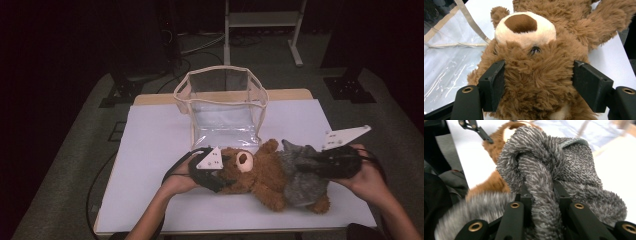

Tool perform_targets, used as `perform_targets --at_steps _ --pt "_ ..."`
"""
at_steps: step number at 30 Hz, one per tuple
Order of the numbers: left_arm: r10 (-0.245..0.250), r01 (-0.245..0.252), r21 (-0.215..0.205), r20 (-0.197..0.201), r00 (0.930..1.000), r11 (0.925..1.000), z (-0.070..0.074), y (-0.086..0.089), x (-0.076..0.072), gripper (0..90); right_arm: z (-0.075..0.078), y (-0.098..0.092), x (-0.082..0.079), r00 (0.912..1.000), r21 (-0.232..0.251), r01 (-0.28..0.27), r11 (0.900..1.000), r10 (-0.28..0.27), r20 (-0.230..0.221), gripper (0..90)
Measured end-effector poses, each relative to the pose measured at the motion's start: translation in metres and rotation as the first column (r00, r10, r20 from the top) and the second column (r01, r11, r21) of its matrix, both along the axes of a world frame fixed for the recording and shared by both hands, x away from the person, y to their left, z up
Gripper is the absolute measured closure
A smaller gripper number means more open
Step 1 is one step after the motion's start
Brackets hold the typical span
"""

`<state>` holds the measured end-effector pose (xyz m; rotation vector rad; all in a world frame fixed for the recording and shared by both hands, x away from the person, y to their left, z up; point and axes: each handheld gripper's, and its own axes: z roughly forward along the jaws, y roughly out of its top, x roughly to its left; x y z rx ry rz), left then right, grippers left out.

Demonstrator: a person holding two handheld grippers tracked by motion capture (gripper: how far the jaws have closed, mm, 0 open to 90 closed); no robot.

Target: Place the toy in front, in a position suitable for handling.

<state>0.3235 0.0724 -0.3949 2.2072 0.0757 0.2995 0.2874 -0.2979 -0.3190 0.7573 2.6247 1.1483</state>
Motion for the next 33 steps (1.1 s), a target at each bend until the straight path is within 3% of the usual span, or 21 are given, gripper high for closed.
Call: perform_targets --at_steps 4,7,13,14,16,21,25,33 --pt "-0.003 0.003 -0.003 -0.002 1.0000 1.0000 -0.001 0.000 0.000 28.2 0.014 -0.023 -0.009 0.9985 -0.027 0.054 0.998 -0.053 0.013 73.6" --pt "-0.002 0.002 -0.009 -0.005 1.0000 1.0000 -0.001 0.001 -0.001 28.2 0.017 -0.030 -0.010 0.9974 -0.055 0.072 0.996 -0.072 0.004 73.5" --pt "-0.006 0.006 -0.010 -0.013 0.9999 0.9999 -0.001 0.002 -0.001 28.2 0.001 -0.020 0.005 0.9983 -0.052 0.047 0.998 -0.049 -0.031 73.3" --pt "-0.008 0.008 -0.010 -0.014 0.9999 0.9999 -0.001 0.004 -0.001 28.2 -0.013 -0.008 0.017 0.9973 -0.040 0.025 0.999 -0.027 -0.067 73.3" --pt "-0.004 0.004 -0.013 -0.020 0.9998 0.9999 -0.001 0.006 -0.002 28.2 -0.026 0.003 0.026 0.9957 -0.017 0.002 1.000 -0.003 -0.092 73.2" --pt "0.061 -0.063 -0.044 -0.035 0.9975 0.9971 0.001 0.011 0.003 17.5 -0.039 0.021 0.037 0.9938 0.093 -0.028 0.995 0.038 -0.104 73.1" --pt "0.067 -0.069 -0.057 -0.049 0.9966 0.9960 0.003 0.006 0.005 9.5 -0.045 0.028 0.030 0.9928 0.127 -0.055 0.990 0.068 -0.099 73.2" --pt "0.021 -0.020 0.010 -0.053 0.9984 0.9997 0.000 -0.023 0.007 3.2 -0.061 0.019 0.014 0.9928 0.197 -0.059 0.979 0.079 -0.091 73.3"
